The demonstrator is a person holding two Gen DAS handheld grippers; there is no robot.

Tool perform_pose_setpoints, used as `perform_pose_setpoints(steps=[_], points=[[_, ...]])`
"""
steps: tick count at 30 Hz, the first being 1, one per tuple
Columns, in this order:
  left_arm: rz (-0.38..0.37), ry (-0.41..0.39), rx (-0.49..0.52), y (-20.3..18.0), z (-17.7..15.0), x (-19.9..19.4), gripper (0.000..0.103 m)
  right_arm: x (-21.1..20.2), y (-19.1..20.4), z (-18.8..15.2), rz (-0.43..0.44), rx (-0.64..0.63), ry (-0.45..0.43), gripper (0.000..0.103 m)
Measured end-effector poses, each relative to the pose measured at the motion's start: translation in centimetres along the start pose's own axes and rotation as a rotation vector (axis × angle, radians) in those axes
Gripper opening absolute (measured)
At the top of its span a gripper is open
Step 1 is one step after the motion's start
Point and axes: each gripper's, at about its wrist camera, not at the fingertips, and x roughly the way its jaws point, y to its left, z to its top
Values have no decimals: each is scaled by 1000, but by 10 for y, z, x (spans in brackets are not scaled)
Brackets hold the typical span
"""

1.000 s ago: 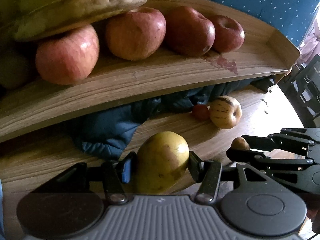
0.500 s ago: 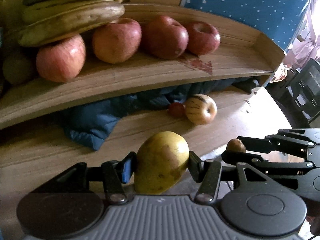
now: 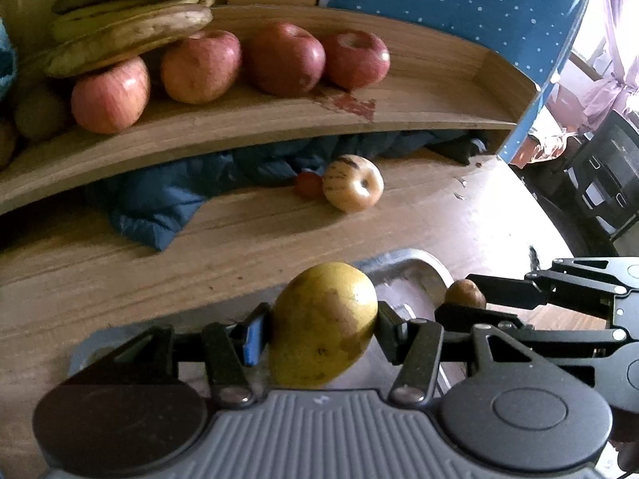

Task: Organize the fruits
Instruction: 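Carry the yellow pear and small brown fruit over the tray, lowering both tools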

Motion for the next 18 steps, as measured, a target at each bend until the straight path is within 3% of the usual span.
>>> perform_pose_setpoints(steps=[18], points=[[-35,41,31,-51,-23,6,59,-31,-13,-54,4,-14,50,29]])
